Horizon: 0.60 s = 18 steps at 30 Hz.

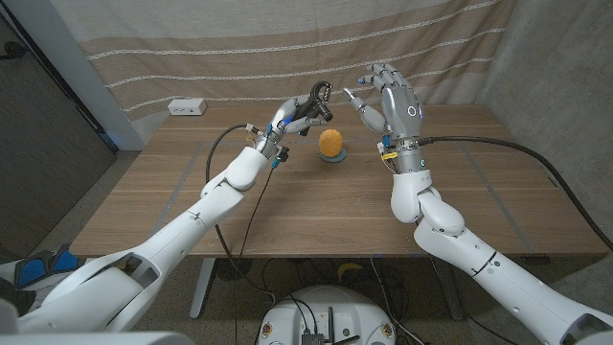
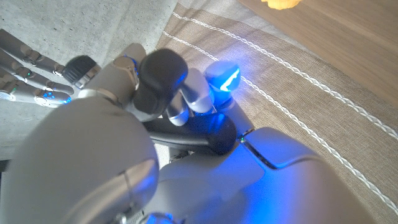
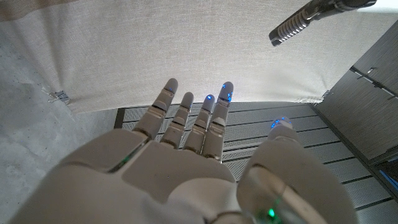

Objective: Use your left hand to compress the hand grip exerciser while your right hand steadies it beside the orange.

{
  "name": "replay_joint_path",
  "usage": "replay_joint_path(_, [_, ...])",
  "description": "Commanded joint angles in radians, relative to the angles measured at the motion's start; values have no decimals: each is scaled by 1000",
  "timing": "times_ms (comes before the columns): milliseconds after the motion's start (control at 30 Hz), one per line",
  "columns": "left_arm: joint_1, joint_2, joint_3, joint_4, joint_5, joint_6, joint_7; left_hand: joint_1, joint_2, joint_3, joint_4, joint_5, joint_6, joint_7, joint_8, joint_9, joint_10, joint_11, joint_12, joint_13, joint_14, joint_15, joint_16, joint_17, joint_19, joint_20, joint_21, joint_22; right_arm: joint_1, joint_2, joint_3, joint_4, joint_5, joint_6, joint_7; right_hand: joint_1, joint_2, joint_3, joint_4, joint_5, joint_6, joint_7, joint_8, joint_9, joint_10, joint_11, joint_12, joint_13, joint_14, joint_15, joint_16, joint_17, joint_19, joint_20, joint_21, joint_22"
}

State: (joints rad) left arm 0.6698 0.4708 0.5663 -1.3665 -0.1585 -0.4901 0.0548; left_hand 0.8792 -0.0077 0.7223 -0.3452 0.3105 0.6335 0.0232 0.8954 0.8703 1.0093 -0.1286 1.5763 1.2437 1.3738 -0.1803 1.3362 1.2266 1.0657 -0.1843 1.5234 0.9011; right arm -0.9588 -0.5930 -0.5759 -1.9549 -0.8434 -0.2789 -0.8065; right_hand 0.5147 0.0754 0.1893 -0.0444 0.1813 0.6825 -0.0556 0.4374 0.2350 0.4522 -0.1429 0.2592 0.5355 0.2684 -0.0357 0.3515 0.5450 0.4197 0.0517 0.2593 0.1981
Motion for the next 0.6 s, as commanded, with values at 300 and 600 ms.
replay_joint_path(300, [-27, -34, -39, 56, -438, 128, -378, 23, 196, 419, 328, 13, -16, -5, 8, -12, 26, -20, 3, 4, 11, -28, 21, 1, 1, -31, -20, -5, 5, 23, 56, 60, 231, 102, 28, -2, 9, 0, -17, 5, -22, 6, -2, 8, -16, 22, -10, 8, 4, -123, 6, 4, 5, 3, 7, 1])
replay_joint_path(600, [-50, -56, -58, 120, -572, 192, -529, 16, 199, 407, 329, 17, -25, -8, 12, -13, 19, -20, 3, 4, 7, -28, 28, 1, 1, -31, -21, -1, 1, 30, 127, 113, 514, 231, 150, -34, 15, -6, -19, 7, -123, 36, -50, 5, -50, 60, -31, -1, 6, -91, 9, 10, 1, 17, 6, 3])
